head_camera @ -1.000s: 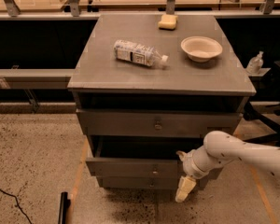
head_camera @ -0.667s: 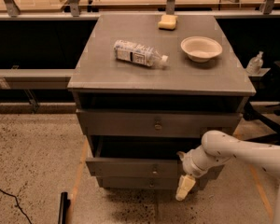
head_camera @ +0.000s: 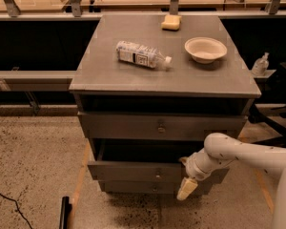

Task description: Open middle drawer

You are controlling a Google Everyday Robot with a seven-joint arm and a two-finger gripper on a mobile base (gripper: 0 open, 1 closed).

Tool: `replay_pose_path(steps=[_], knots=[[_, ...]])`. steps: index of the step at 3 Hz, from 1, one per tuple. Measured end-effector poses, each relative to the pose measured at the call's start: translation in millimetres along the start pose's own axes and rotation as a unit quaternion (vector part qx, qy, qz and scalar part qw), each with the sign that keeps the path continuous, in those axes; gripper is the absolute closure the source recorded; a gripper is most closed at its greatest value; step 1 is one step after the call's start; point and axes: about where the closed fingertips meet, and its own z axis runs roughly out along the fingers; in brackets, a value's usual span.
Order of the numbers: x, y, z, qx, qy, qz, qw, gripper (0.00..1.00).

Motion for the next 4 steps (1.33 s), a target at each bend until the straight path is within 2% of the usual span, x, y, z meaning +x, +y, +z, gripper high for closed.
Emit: replay_pose_path(steps=[2, 3, 4], knots=[[-3, 15, -1, -0.016, -0.010, 0.011, 0.9998, 0.63], [-4, 15, -2, -0.016, -0.010, 0.011, 0.9998, 0.87], [-4, 15, -3, -0.016, -0.010, 0.011, 0.9998, 1.00]])
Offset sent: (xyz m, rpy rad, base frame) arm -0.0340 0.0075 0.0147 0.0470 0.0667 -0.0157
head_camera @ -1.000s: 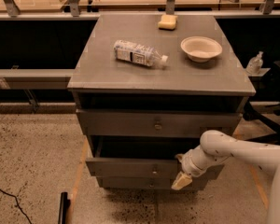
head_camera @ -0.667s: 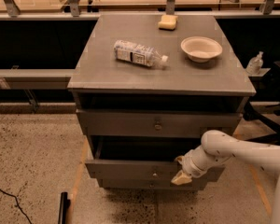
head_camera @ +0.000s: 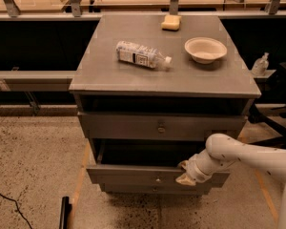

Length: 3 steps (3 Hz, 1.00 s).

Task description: Open middle drawer

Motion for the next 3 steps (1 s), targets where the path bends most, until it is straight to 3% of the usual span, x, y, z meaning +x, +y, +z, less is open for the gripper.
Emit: replay_pose_path(steps=[1, 3], knots=[[0.0, 0.1, 0.0, 0.000, 0.000, 0.000, 1.0000, 0.82], [0.0, 0.1, -0.1, 0.000, 0.000, 0.000, 1.0000, 0.37]])
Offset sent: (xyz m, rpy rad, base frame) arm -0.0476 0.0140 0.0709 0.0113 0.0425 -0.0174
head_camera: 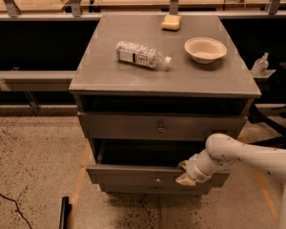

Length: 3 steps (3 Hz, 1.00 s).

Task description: Open middle drawer

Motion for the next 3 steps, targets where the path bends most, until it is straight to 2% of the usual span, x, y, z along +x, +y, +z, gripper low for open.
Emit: replay_pose_path(steps=[1, 2, 3], knots=[[0, 0, 0, 0.000, 0.000, 0.000, 1.0000, 0.13], [0, 0, 0, 0.000, 0.000, 0.000, 1.0000, 0.15], [-10, 16, -16, -0.005, 0.005, 0.002, 1.0000, 0.38]])
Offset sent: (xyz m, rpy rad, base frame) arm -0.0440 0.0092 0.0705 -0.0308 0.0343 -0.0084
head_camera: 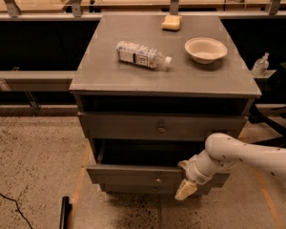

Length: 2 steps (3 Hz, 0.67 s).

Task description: Open middle drawer

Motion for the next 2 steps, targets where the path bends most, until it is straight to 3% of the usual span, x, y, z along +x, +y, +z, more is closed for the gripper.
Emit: replay_pose_path(steps=[2], knots=[[-16, 28, -24, -0.013, 0.009, 0.000, 0.9999, 0.84]])
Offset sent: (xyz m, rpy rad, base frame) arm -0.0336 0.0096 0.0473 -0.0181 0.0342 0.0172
